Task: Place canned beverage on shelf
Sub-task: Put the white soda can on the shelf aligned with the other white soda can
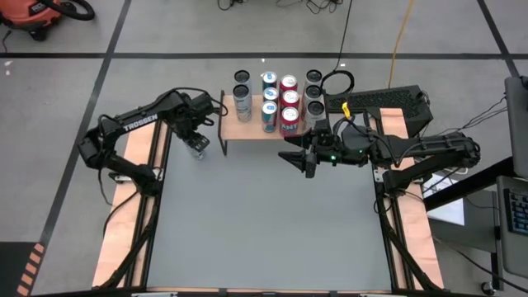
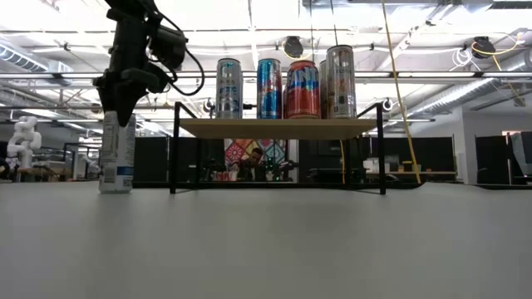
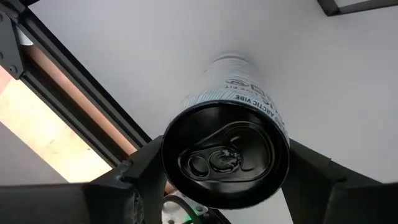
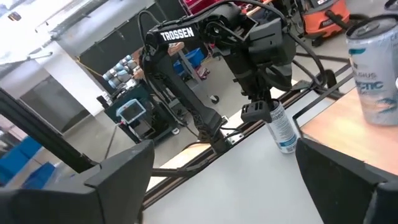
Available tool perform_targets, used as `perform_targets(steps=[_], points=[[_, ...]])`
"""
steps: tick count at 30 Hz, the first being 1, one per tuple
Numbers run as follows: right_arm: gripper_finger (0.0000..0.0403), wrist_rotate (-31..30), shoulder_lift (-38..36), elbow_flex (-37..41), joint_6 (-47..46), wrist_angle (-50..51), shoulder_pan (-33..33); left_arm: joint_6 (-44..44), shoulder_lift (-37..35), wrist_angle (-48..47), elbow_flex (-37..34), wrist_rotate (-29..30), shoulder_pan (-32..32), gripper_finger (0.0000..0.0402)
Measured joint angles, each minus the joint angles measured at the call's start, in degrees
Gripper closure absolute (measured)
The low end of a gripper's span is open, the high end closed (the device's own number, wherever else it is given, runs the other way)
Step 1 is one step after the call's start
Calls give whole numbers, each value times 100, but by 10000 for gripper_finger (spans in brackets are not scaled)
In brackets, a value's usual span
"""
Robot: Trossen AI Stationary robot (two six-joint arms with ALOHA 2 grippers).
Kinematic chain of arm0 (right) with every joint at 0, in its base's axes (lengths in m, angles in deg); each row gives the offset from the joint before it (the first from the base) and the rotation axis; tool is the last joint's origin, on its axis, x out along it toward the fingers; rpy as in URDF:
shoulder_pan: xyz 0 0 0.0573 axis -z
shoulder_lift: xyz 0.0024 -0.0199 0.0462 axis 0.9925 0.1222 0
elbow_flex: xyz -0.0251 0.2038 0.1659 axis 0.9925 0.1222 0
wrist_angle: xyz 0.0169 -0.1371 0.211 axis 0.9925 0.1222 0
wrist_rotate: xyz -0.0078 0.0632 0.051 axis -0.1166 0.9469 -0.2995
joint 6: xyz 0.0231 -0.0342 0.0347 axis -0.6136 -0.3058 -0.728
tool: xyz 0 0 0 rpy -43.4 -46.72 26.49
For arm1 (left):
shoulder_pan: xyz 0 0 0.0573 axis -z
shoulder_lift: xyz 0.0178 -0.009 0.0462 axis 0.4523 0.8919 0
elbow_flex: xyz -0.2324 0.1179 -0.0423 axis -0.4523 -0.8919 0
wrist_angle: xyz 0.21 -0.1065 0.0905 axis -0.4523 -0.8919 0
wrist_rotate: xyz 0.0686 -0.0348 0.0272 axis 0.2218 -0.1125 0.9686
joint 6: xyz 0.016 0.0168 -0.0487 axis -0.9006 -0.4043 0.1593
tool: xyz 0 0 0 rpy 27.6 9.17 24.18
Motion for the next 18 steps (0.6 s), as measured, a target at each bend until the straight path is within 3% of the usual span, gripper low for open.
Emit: perform_targets(steps=[8, 12, 15, 18], points=[[48, 306, 0, 0, -108, -4, -48, 163, -270, -608, 269, -1010, 19, 164], [48, 299, 0, 0, 23, 13, -74, 483, -613, -703, 553, -1937, 236, 164], [48, 295, 0, 0, -45, 20, -73, 1057, -1019, -625, 707, -2908, 562, 164], [48, 298, -47, 0, -301, 110, -72, 1685, -1395, -319, 807, -3517, 960, 164]])
